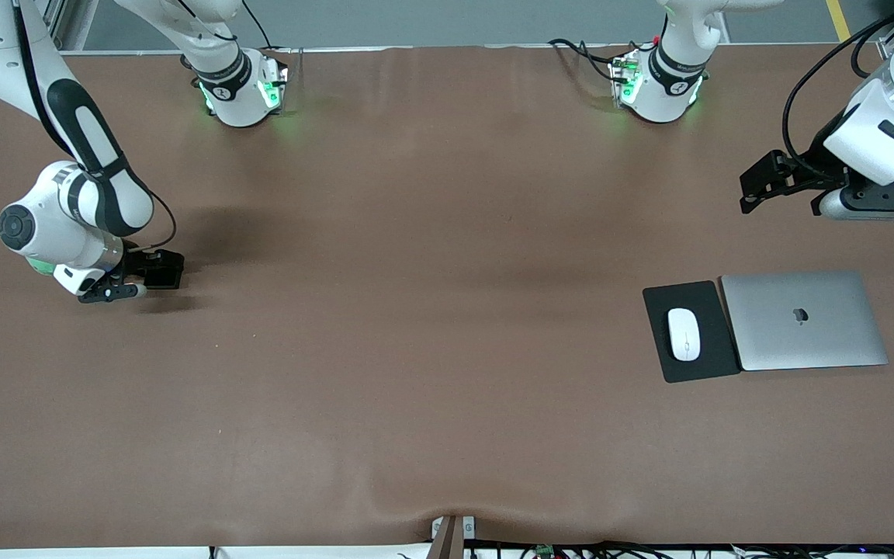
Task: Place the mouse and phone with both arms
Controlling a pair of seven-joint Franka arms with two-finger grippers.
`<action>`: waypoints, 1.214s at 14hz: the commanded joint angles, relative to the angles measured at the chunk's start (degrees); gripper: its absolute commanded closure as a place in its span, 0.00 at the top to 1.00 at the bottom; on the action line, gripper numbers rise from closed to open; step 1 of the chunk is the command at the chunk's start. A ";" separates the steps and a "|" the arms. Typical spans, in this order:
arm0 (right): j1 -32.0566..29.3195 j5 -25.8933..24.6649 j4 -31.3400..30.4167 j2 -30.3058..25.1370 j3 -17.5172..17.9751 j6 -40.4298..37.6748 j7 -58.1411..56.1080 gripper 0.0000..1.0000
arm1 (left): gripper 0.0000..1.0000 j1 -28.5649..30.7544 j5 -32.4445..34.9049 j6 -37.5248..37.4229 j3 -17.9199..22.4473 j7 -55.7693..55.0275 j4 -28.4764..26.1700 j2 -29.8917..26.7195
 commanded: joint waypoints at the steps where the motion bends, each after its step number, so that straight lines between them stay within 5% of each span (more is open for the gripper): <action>1: -0.20 -0.58 2.37 -5.33 1.18 -6.22 1.33 1.00 | 1.00 0.44 -0.62 -0.79 0.27 1.02 -0.19 -1.72; 4: 3.84 -0.76 11.32 -7.19 1.01 -18.15 9.40 1.00 | 1.00 1.41 -0.62 -0.96 1.14 1.63 -0.10 -1.90; 7: 4.98 -3.21 23.44 -7.02 1.27 -32.66 15.03 1.00 | 1.00 -0.17 -0.71 -1.58 6.40 5.48 -0.02 -2.43; 11: 9.29 -6.38 28.48 -11.04 1.27 -38.83 22.60 1.00 | 1.00 -3.77 -0.71 -1.67 11.24 7.35 -0.02 -2.61; 17: 10.35 -8.14 49.22 -9.83 1.18 -57.48 22.61 1.00 | 1.00 -3.51 -0.97 -1.67 10.81 7.26 -0.19 -2.52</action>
